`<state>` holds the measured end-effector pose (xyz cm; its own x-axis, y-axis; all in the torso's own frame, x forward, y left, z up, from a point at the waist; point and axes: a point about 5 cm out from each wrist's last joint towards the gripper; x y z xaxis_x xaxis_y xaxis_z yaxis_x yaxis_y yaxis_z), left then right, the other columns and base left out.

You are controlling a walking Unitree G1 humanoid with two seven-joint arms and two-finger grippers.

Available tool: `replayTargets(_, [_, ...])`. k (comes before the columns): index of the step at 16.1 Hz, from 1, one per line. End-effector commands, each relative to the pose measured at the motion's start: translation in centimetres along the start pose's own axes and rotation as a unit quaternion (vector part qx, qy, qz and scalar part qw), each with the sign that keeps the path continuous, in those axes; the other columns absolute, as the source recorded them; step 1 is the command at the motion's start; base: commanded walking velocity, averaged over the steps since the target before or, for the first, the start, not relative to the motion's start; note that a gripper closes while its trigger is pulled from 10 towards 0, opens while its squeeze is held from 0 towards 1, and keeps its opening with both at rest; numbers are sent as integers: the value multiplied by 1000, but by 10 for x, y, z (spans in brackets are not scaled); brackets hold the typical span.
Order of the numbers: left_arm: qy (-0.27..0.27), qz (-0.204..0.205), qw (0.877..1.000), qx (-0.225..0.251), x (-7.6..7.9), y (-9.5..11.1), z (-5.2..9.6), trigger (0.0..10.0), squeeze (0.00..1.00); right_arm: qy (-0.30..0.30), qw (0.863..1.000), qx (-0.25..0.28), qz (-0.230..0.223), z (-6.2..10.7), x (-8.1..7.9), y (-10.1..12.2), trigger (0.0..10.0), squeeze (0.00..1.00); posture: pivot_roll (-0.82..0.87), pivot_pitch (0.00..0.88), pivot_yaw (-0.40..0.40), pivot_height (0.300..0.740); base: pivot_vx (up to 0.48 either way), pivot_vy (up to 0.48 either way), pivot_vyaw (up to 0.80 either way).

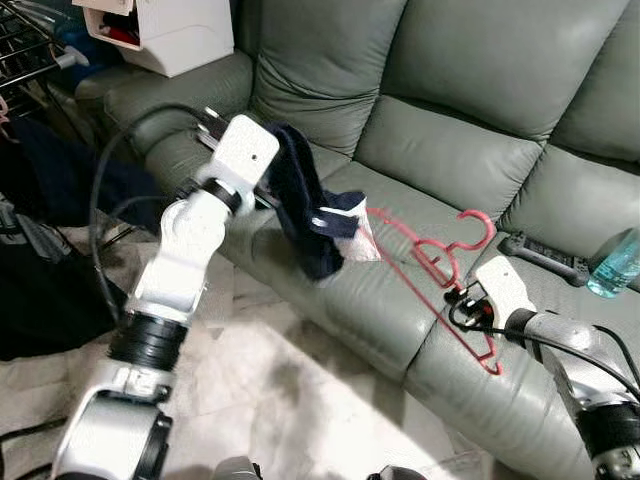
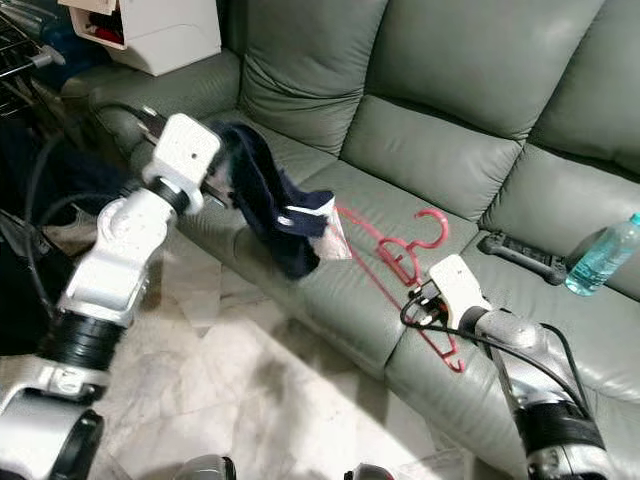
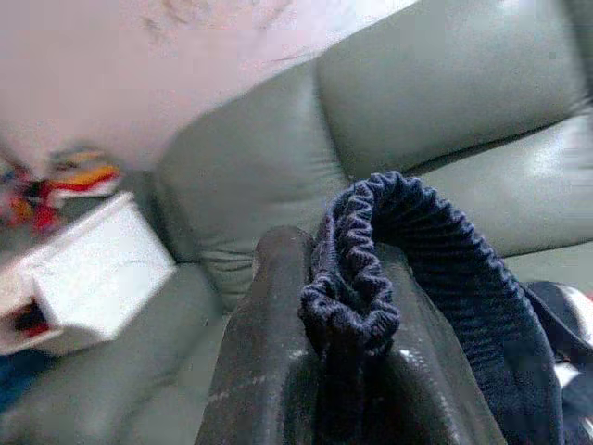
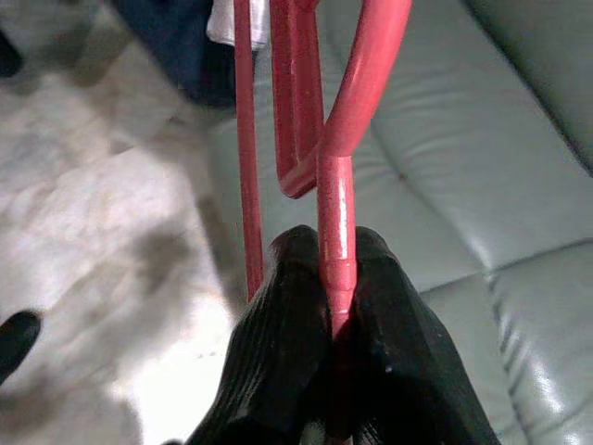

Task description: Hang hanger

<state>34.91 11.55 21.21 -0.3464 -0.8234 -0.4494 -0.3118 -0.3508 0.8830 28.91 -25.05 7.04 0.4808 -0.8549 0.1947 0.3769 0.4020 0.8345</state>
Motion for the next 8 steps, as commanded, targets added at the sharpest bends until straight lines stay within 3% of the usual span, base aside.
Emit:
replayTargets(1, [-22, 11, 999, 31, 4, 14, 0, 10000, 0, -26, 999, 27, -3, 0, 9, 12, 10000, 0, -84, 27, 26, 740, 0, 0, 0])
replayTargets(4, [-122, 36, 990, 67, 31, 29, 7, 10000, 0, -57, 997, 43, -27, -5, 14, 16, 10000, 0, -83, 26, 24, 740, 0, 0, 0])
replayTargets(8, [-142, 57, 986, 73, 40, 34, 10, 10000, 0, -65, 995, 52, -51, -9, 15, 18, 10000, 0, -78, 32, 27, 740, 0, 0, 0])
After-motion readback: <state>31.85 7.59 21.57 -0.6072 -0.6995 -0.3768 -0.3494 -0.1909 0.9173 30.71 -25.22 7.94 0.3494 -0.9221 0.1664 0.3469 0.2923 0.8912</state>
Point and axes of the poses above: a point about 5 cm out from each wrist's last joint towards the gripper, its own z axis pointing back from the gripper into the wrist, its own y axis along the axis of the wrist's last joint, x = y × z, and after that the axes turned 1 degree about z, right-handed
